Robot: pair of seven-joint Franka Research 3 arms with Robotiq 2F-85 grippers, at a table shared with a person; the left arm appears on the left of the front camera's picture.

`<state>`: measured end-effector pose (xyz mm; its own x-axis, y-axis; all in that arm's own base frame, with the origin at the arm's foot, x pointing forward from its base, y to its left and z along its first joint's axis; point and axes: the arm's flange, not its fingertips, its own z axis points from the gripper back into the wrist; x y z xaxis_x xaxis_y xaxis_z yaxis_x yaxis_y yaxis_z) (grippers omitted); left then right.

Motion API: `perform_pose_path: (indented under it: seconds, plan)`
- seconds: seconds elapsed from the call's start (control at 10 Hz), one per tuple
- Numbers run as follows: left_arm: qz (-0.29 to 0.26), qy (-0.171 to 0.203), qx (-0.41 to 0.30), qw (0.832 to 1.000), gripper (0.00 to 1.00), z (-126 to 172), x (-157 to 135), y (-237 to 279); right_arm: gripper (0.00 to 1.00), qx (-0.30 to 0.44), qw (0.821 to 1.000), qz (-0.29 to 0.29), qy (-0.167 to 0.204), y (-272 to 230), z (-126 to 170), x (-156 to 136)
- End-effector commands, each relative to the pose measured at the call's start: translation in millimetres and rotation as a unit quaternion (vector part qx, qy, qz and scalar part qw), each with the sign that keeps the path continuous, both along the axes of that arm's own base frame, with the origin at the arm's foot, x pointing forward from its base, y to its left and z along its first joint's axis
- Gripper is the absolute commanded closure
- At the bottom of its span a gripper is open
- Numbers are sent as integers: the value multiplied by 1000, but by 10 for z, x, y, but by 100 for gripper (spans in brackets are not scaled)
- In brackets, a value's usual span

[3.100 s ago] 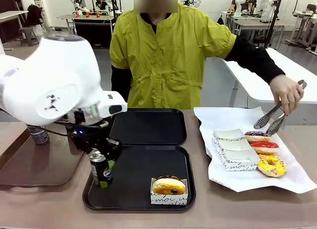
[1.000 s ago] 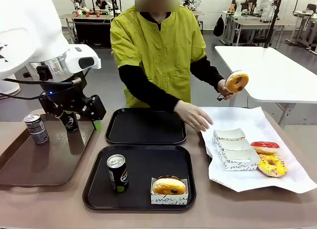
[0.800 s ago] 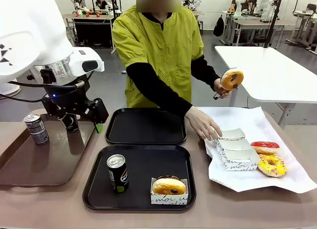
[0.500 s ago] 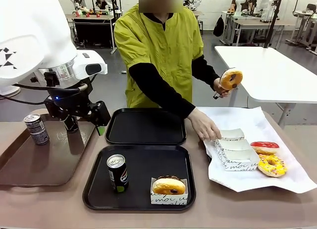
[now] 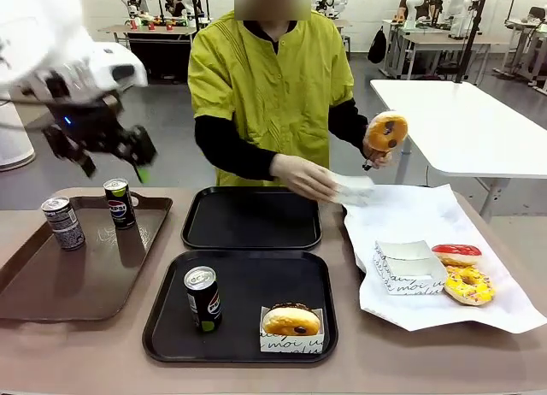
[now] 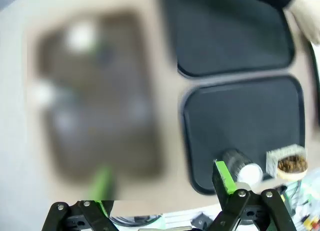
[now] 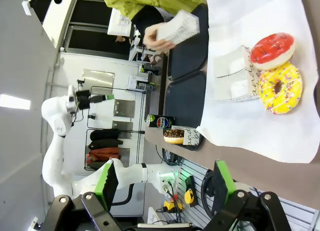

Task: Set up donuts and drinks on trays.
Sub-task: Pick up one Pepsi coke from the Handle tray and place it on the Flat Tray without a Pepsi coke.

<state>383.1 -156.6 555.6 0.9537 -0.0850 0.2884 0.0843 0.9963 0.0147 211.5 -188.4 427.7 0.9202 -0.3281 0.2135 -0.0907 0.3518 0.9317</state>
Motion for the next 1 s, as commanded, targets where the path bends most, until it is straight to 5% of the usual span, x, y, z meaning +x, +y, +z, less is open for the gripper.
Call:
perform_pose_path:
  seconds: [0.0,0.3,0.6,0.9]
  plan:
    - [50,11,-22,998,0,102,498,407,0,7,1000,2,-10,-1,3,15]
    - [122,51,-35,991,0,-77,1087,1056,0,7,1000,2,-10,-1,3,15]
    - [151,81,-13,985,0,-491,1031,1471,0,7,1000,2,-10,-1,3,15]
    - [128,74,-21,989,0,-428,952,1463,0,7,1000,2,-10,-1,3,15]
